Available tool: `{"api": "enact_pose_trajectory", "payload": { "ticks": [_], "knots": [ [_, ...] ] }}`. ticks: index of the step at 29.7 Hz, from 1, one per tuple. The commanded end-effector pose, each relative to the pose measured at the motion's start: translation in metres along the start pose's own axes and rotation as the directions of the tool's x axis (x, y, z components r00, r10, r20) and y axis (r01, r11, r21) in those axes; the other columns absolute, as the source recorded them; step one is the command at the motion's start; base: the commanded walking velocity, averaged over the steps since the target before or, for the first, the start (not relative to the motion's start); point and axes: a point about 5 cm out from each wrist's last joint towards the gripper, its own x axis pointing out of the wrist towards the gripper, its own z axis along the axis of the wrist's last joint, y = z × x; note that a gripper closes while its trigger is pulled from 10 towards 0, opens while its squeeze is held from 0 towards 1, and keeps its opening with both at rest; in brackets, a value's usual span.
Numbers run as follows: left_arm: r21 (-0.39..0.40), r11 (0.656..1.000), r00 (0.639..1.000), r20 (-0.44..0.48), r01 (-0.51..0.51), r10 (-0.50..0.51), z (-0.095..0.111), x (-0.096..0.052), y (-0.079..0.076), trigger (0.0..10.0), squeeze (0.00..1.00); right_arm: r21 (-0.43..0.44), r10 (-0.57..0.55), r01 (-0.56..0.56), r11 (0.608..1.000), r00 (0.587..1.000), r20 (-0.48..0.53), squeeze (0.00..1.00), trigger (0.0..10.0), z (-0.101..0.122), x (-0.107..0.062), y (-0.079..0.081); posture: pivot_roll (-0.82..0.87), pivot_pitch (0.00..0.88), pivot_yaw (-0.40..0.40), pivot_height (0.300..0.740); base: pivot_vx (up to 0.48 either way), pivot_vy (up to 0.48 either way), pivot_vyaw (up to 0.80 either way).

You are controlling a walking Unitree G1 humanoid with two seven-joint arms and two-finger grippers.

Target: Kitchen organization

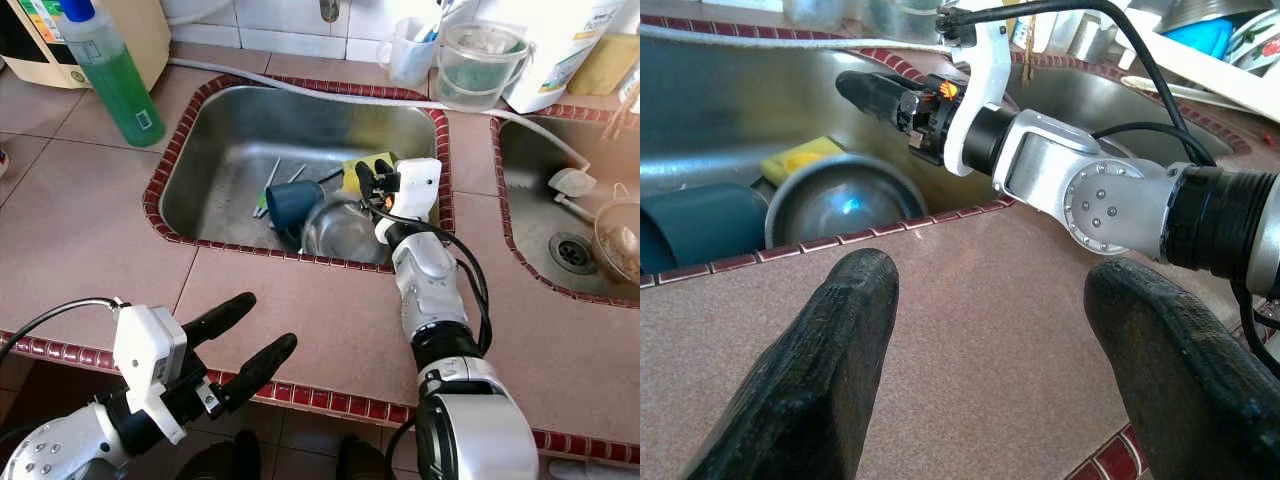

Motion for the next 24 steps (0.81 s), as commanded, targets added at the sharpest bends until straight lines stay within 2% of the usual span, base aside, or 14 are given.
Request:
{"api": "enact_pose_trajectory", "payload": {
  "ticks": [1,13,24],
  "knots": [
    [-0.005,1.0,1.0,0.003,0.02,-0.02,0.003,-0.001,-0.005,10.0,0.0,0.023,-0.011,0.011,1.0,1.0,-0.024,1.0,10.0,-0.007,-0.004,-0.003,-0.04,0.306,0.009,0.74,0.0,0.0,0.0],
    [0.005,1.0,1.0,0.01,0.006,-0.006,0.002,0.001,-0.002,10.0,0.0,0.02,0.008,-0.009,1.0,1.0,0.015,1.0,10.0,-0.001,-0.001,-0.002,-0.04,0.284,-0.001,0.74,0.0,0.0,0.0],
    [0.007,0.988,0.987,0.054,-0.153,0.152,-0.004,0.01,0.027,10.0,0.0,0.031,-0.006,0.003,1.0,0.993,0.117,1.0,10.0,0.01,-0.005,-0.002,-0.05,0.213,-0.024,0.74,0.0,0.0,0.0]
  ]
}}
